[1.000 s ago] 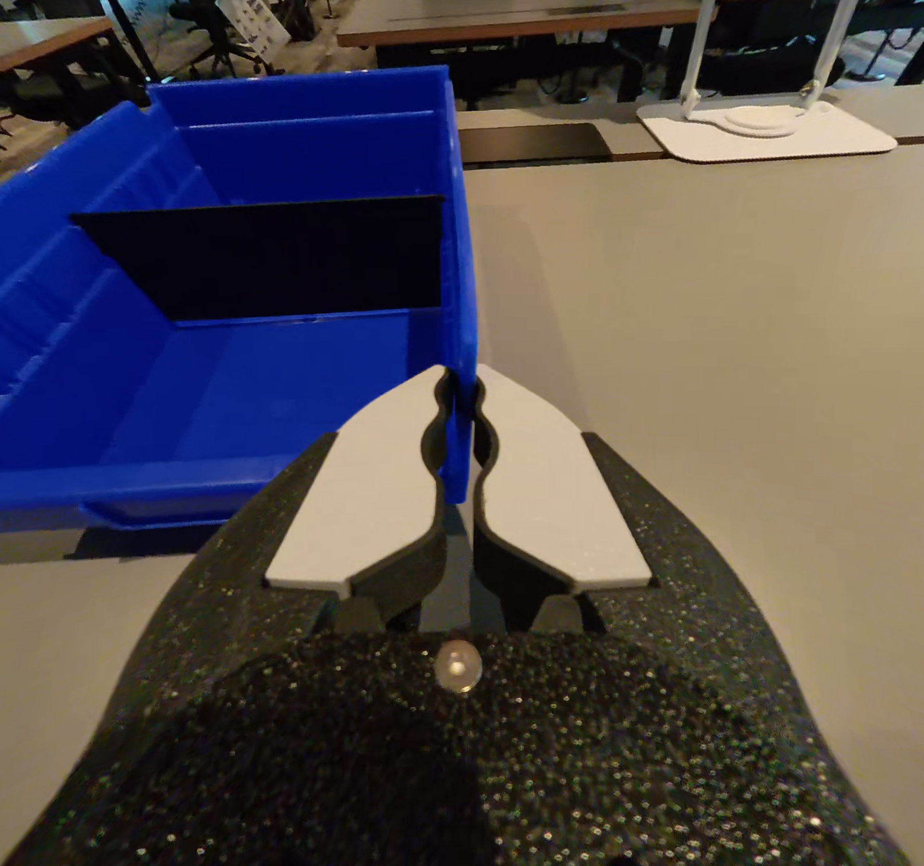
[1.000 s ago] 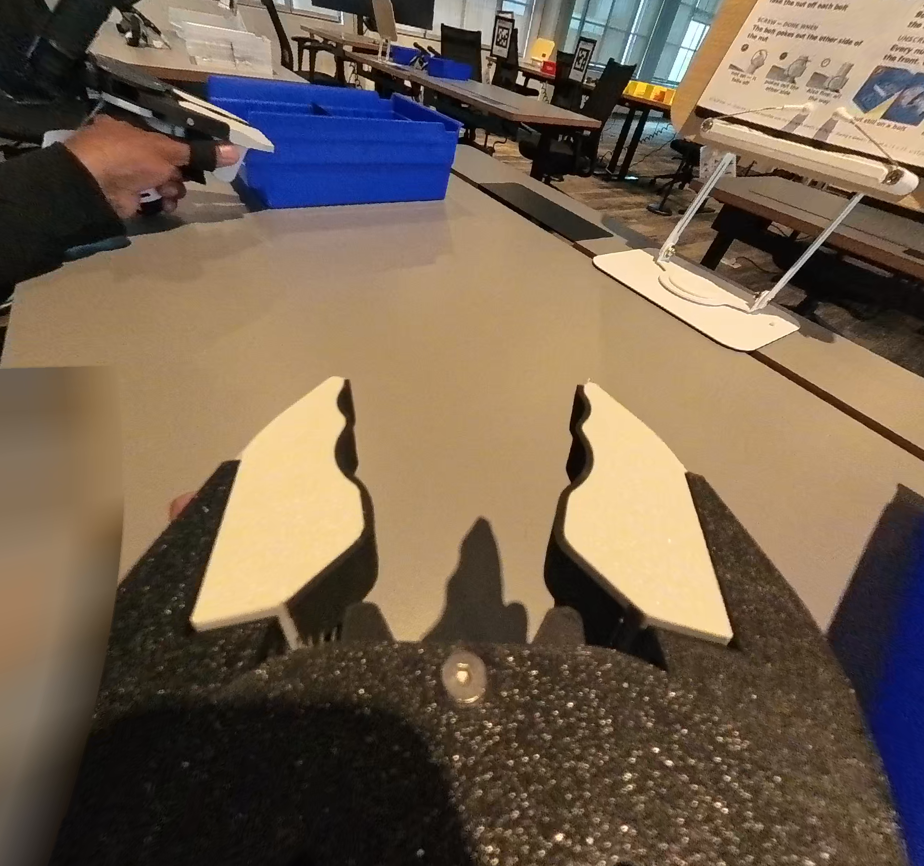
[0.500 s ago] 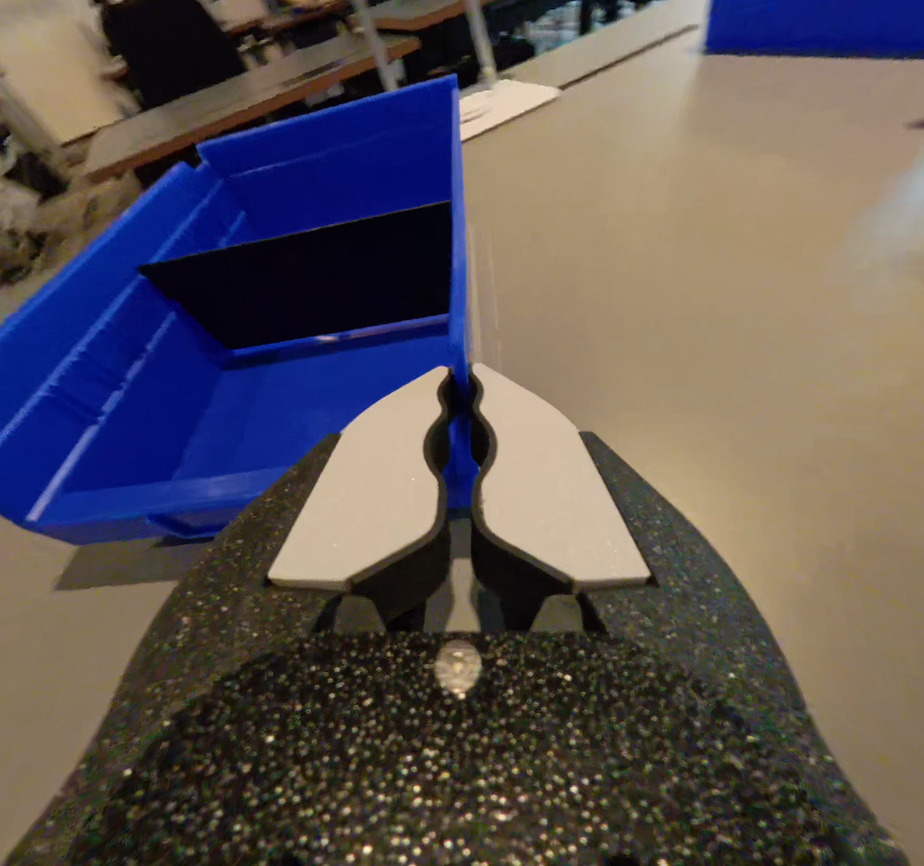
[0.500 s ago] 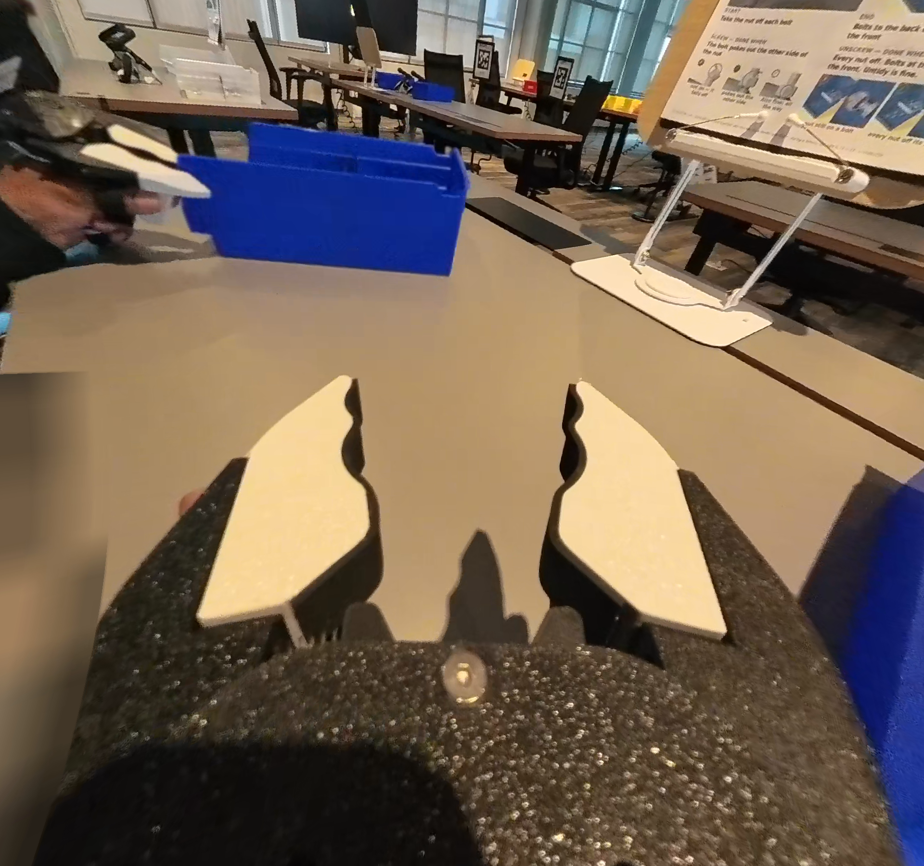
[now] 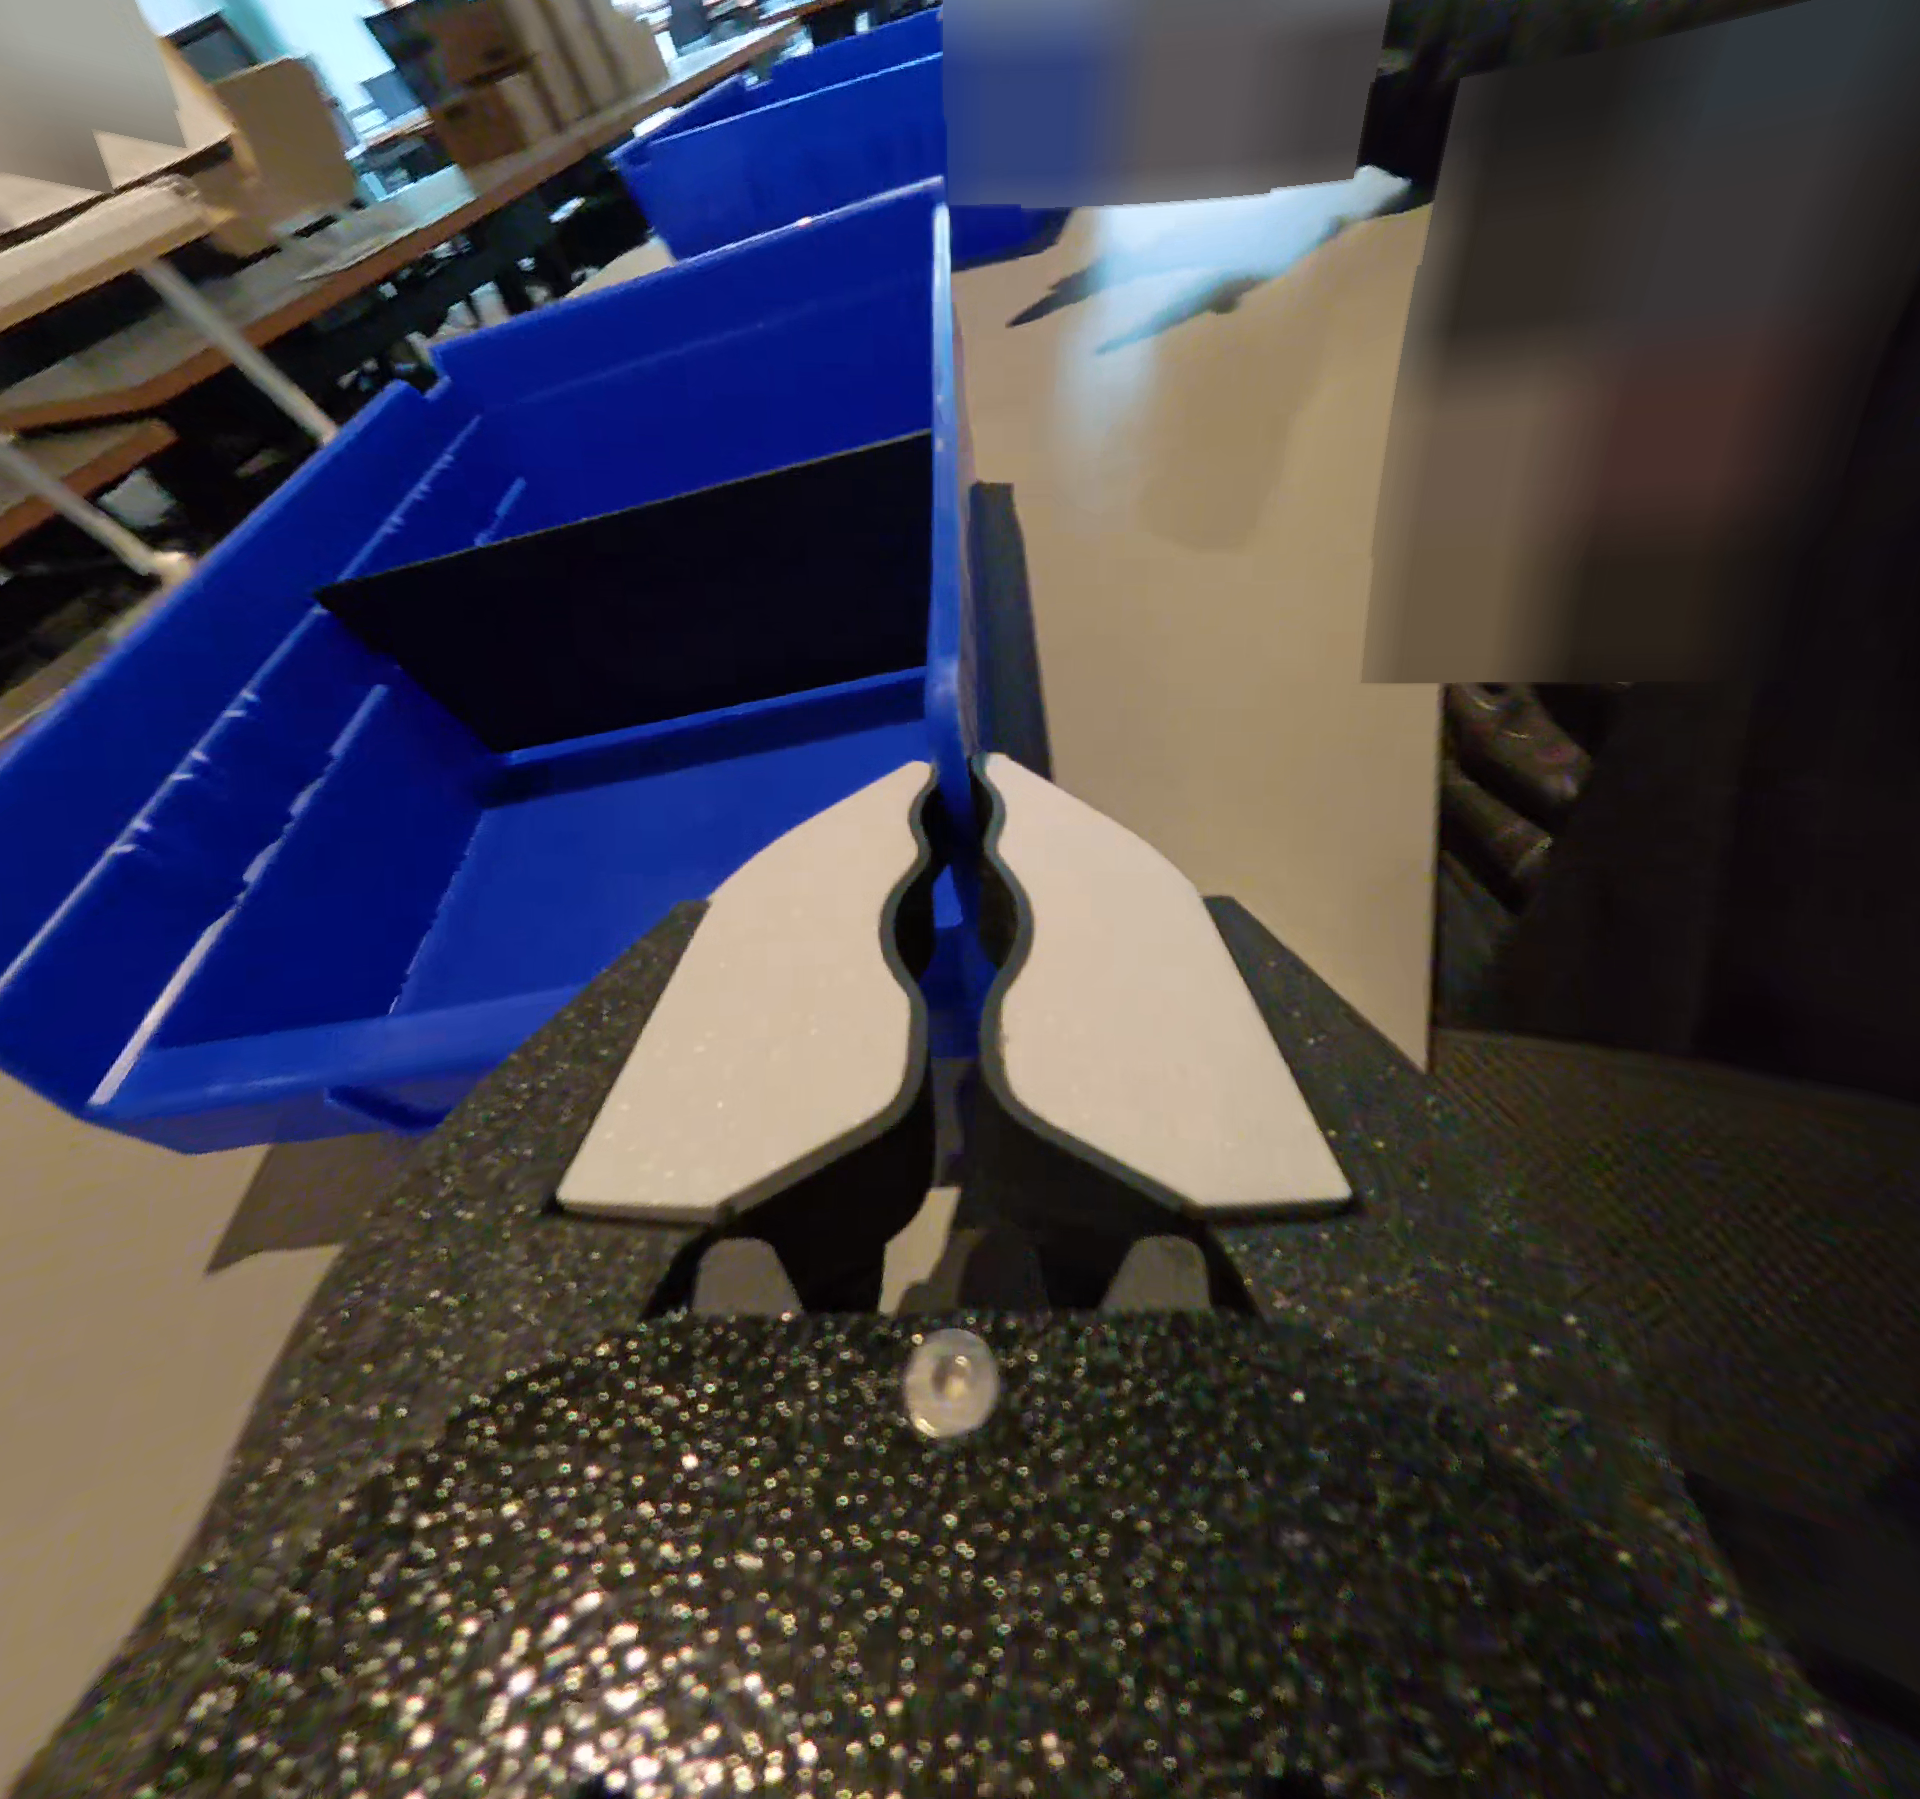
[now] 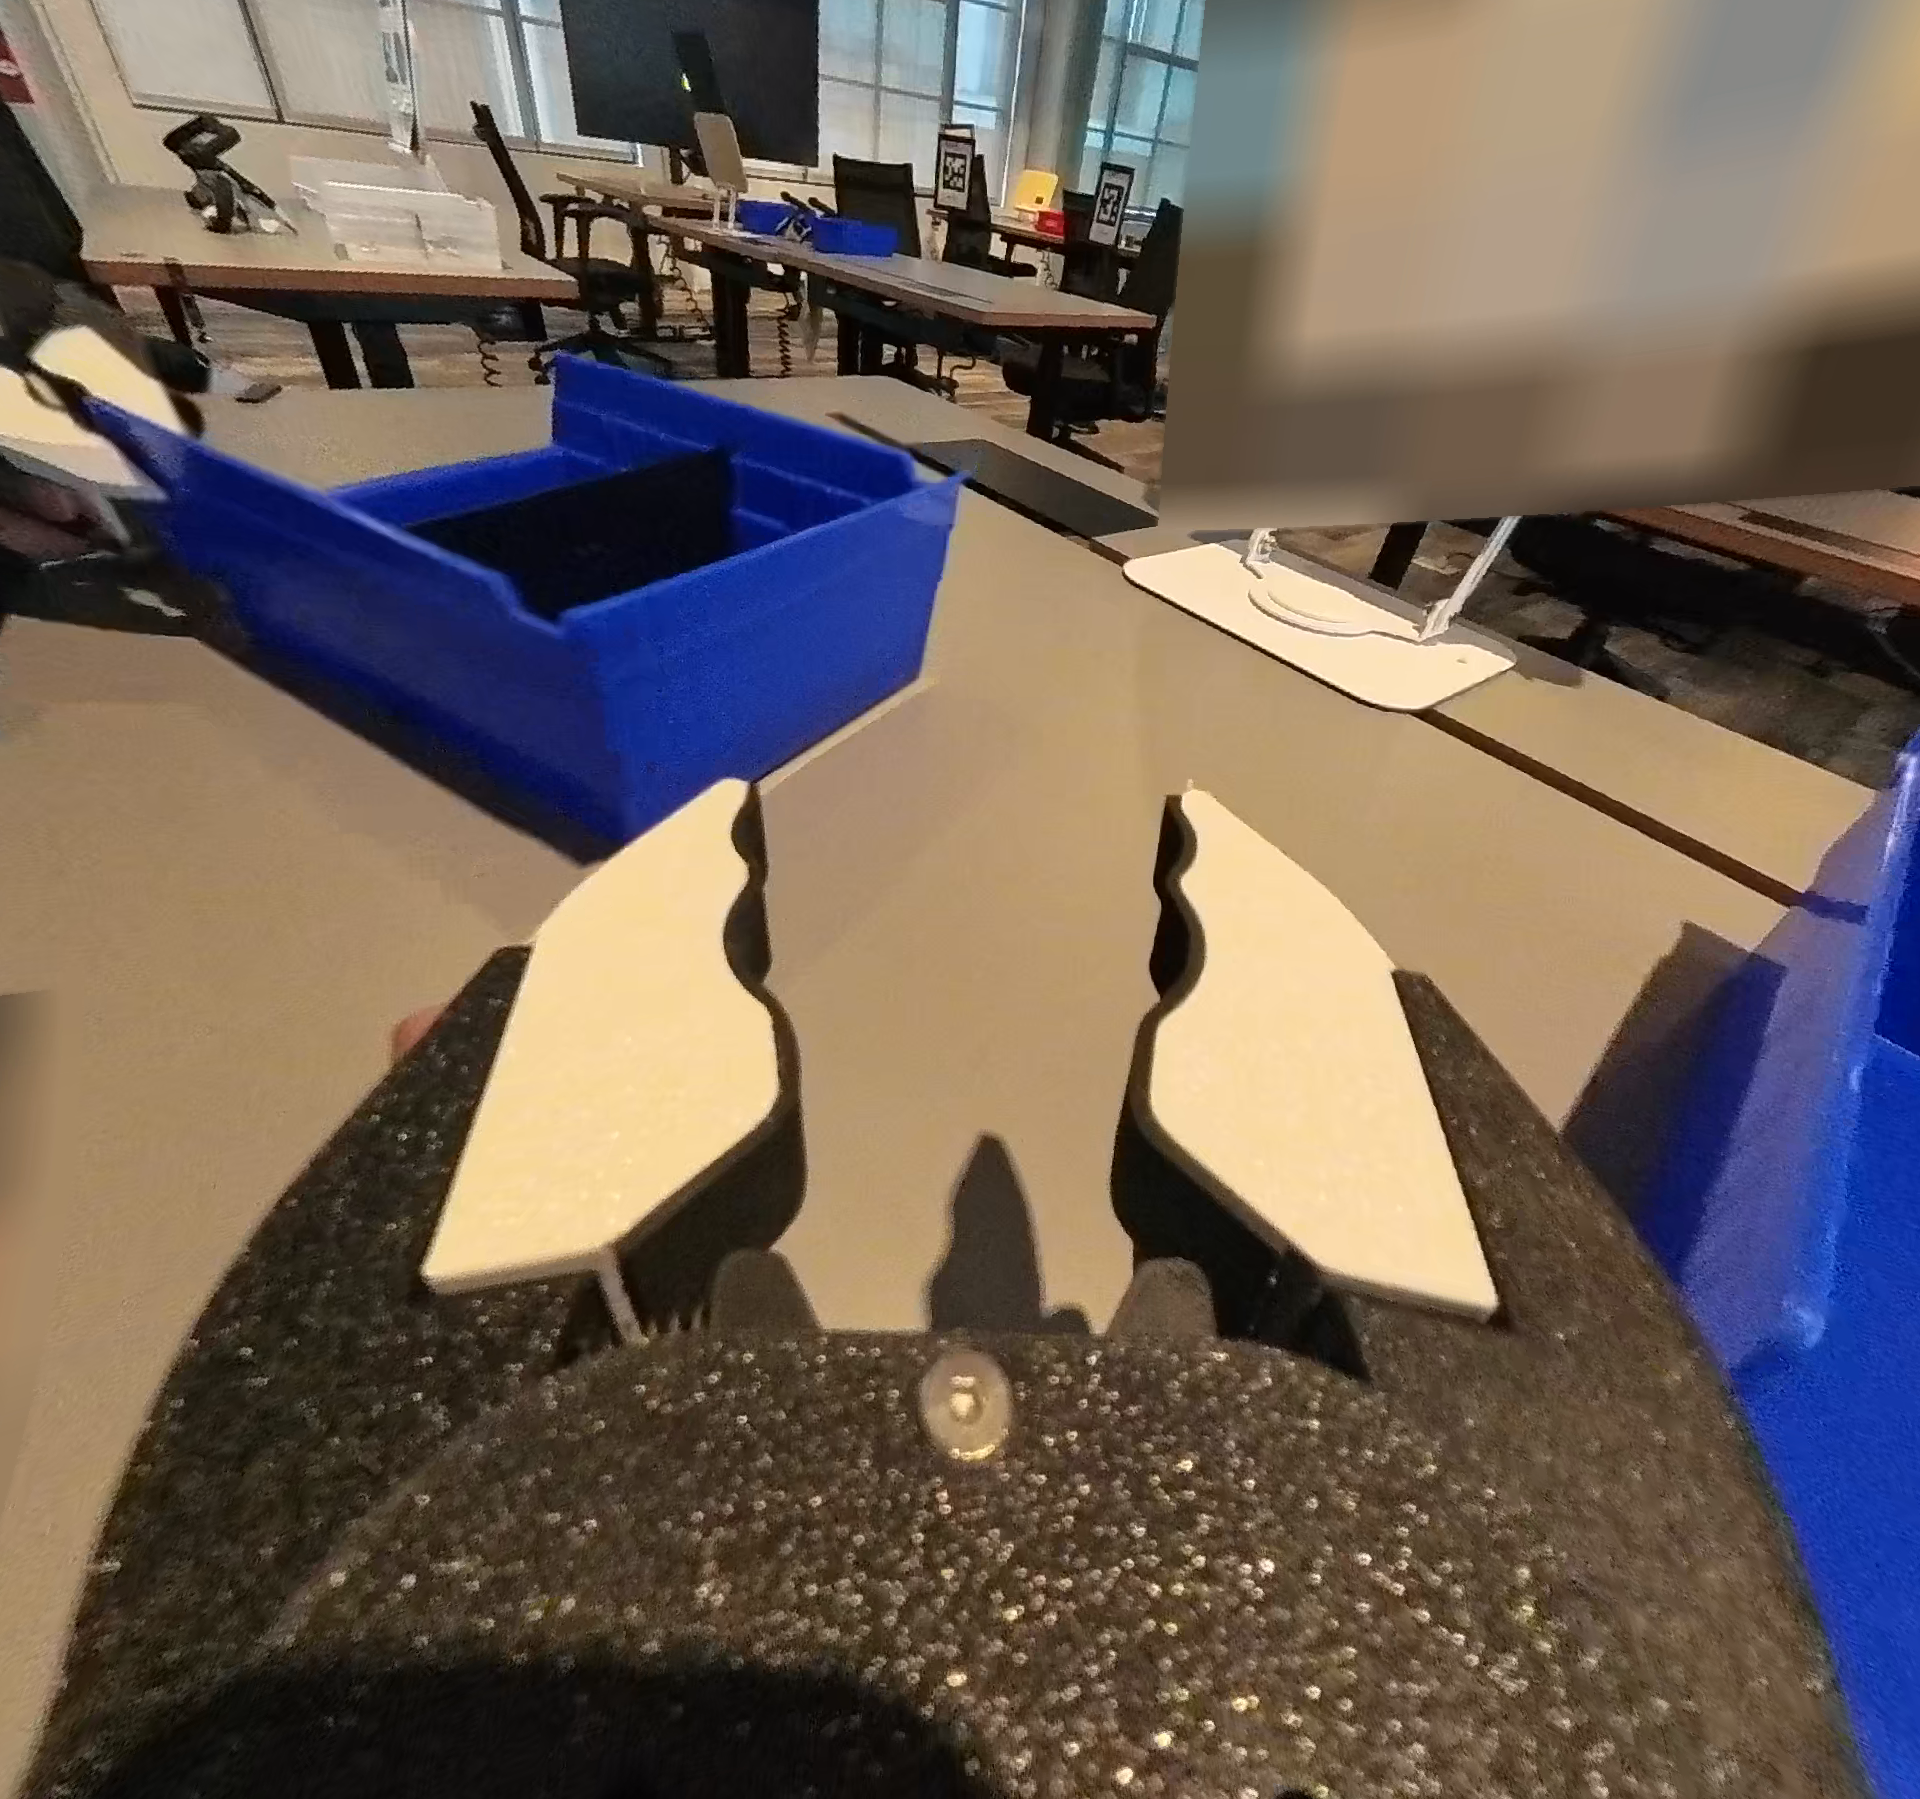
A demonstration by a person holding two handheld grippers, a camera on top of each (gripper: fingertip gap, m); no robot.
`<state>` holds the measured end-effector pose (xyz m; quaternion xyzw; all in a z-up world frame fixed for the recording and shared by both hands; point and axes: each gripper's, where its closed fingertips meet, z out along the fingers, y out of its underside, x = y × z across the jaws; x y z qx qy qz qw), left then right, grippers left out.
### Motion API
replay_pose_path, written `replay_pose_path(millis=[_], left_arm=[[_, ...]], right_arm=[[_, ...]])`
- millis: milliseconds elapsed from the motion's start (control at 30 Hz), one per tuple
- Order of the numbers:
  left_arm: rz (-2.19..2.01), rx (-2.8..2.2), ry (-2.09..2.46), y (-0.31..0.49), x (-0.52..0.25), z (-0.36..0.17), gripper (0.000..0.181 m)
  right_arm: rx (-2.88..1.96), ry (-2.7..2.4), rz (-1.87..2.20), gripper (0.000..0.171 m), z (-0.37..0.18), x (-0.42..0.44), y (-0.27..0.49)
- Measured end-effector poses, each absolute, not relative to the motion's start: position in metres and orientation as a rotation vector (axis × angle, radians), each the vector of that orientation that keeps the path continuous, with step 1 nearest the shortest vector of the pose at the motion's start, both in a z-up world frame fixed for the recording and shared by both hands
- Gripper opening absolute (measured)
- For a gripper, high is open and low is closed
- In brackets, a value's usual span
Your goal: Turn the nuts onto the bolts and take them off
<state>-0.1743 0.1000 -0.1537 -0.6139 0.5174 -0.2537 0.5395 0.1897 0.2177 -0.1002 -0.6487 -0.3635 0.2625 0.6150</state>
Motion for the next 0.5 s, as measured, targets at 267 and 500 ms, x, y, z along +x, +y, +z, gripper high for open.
replay_pose_path(millis=[267, 500], left_arm=[[-0.745, -1.363, 1.368, 0.067, -0.165, -0.153, 0.002], [-0.783, -1.329, 1.416, 0.061, -0.155, -0.153, 0.002]], right_arm=[[-1.489, -0.79, 0.493, 0.07, -0.094, 0.207, 0.224], [-1.651, -0.46, 0.01, 0.067, -0.095, 0.314, 0.26]])
